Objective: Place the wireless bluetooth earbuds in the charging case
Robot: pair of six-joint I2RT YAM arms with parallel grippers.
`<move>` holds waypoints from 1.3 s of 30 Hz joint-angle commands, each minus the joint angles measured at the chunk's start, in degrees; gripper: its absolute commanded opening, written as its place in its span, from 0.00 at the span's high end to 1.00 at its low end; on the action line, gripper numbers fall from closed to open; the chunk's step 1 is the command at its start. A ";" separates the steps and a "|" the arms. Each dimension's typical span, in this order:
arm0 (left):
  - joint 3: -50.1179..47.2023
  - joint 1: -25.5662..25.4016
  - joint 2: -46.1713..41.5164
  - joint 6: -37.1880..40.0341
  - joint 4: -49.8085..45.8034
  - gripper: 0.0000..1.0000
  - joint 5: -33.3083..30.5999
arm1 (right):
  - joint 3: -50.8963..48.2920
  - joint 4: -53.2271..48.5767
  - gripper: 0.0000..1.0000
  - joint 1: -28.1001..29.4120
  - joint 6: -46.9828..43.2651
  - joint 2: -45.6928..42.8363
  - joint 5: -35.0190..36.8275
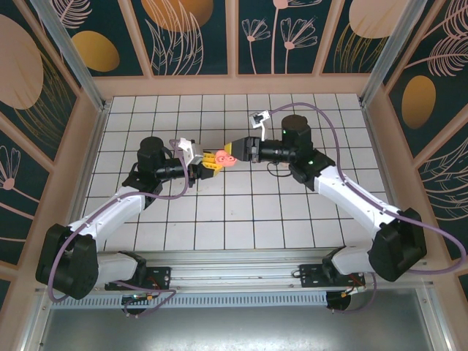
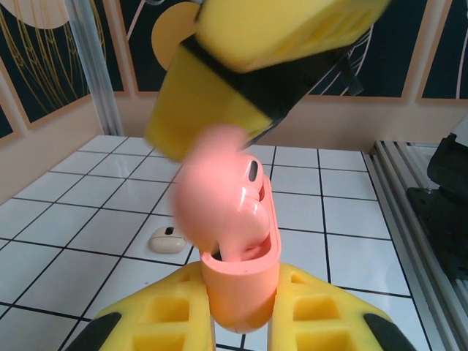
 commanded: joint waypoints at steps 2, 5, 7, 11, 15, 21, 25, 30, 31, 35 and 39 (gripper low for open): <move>1.82 -0.28 0.03 0.15 -1.01 0.91 -1.58 | -2.96 3.77 0.47 0.57 0.42 -7.45 -0.41; 2.07 -0.28 0.60 -0.92 -0.87 0.91 -1.88 | -4.62 3.71 0.47 -0.04 0.57 -9.41 1.35; 2.64 -0.30 1.16 -2.74 -0.93 0.91 -3.36 | -4.77 0.88 0.47 -0.61 0.76 -9.99 5.20; 4.97 -0.37 3.57 -8.51 -2.53 0.92 -7.30 | -5.48 -7.77 0.47 -4.04 3.41 -10.84 17.16; 8.14 -1.47 7.13 -18.45 -5.17 0.92 -14.86 | -10.03 -10.65 0.48 -9.02 8.94 -12.37 24.41; 11.43 -2.75 14.62 -41.28 -4.21 0.93 -18.98 | -17.39 -9.54 0.47 -16.74 13.07 -15.87 23.92; 17.71 -6.35 21.67 -46.83 -8.93 0.93 -20.97 | -19.11 -10.20 0.47 -20.34 11.65 -17.13 22.13; 26.72 -10.18 32.86 -53.60 -13.24 0.92 -22.35 | -20.06 -11.86 0.47 -23.30 9.76 -18.30 21.90; 27.86 -10.38 35.06 -55.94 -12.61 0.92 -22.18 | -20.42 -11.35 0.47 -23.93 10.14 -18.60 21.25; 33.41 -11.79 41.99 -60.60 -13.86 0.92 -22.25 | -22.18 -8.85 0.47 -25.14 11.09 -18.94 19.18; 39.17 -13.39 47.32 -62.32 -17.00 0.91 -22.41 | -23.87 -8.10 0.47 -26.32 10.98 -18.47 17.80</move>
